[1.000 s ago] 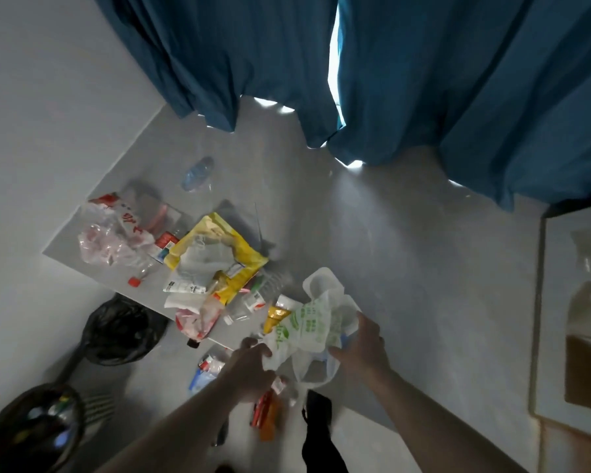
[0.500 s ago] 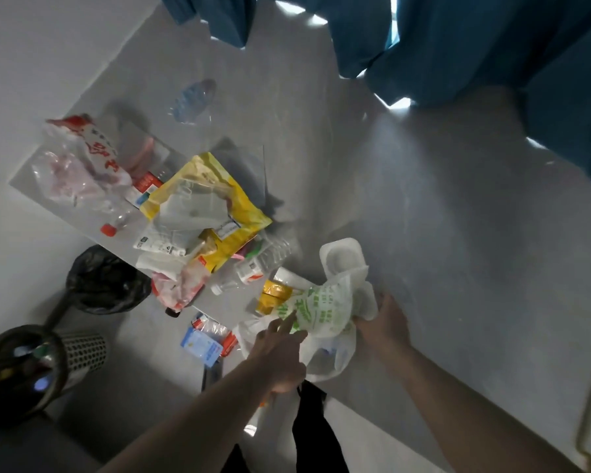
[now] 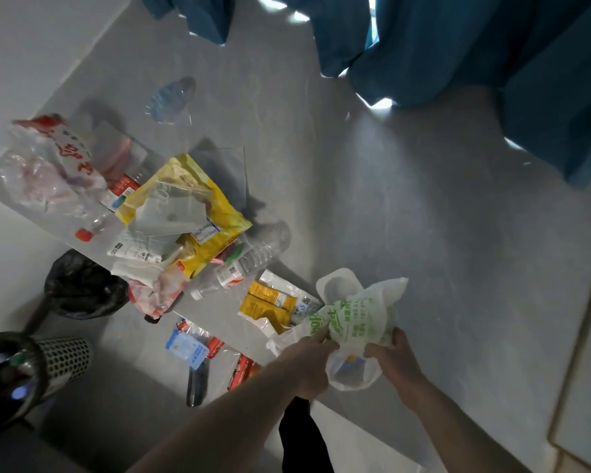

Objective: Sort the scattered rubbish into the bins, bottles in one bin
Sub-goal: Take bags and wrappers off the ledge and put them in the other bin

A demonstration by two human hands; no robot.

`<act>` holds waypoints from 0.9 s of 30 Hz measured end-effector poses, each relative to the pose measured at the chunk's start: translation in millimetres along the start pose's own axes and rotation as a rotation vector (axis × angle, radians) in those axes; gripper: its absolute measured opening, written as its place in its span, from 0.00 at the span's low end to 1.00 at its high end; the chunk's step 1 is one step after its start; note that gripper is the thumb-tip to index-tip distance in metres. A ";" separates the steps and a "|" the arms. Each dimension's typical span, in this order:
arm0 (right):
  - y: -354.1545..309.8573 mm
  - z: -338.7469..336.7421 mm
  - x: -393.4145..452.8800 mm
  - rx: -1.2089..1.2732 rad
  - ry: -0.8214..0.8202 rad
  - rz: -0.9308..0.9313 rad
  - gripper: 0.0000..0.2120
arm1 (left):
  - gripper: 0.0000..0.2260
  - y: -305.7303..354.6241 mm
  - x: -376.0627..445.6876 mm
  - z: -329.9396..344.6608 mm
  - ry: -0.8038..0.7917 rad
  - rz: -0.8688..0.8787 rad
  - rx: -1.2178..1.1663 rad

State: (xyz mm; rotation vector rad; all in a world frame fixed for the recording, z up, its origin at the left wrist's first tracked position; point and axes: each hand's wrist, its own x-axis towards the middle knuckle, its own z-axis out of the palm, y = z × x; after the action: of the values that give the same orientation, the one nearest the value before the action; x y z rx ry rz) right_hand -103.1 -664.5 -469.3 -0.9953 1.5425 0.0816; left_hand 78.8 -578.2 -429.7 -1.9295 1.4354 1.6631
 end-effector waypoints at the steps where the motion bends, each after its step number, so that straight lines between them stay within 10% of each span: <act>1: 1.3 4.4 2.9 0.020 0.002 -0.034 0.26 | 0.29 -2.0 5.0 -0.5 -0.030 0.008 0.028; 8: 4.8 27.1 27.5 -0.094 0.179 -0.055 0.44 | 0.10 -43.5 3.4 -44.2 0.414 0.039 0.096; 13: 1.5 22.5 37.7 -0.206 0.248 -0.104 0.33 | 0.47 -87.1 25.7 -59.7 0.333 -0.098 0.543; 17: 13.8 9.4 46.5 -0.354 0.295 -0.177 0.24 | 0.52 -98.9 50.4 -48.2 0.365 -0.112 0.713; 27: 31.8 -23.9 13.6 -0.284 0.300 -0.053 0.27 | 0.15 -93.2 12.9 -26.6 0.474 -0.337 0.395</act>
State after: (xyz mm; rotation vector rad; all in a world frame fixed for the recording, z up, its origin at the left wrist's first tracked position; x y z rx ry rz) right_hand -139.9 -665.4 -489.6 -1.3183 1.8103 0.1201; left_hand 165.4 -556.7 -469.8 -2.2439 1.3485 0.7404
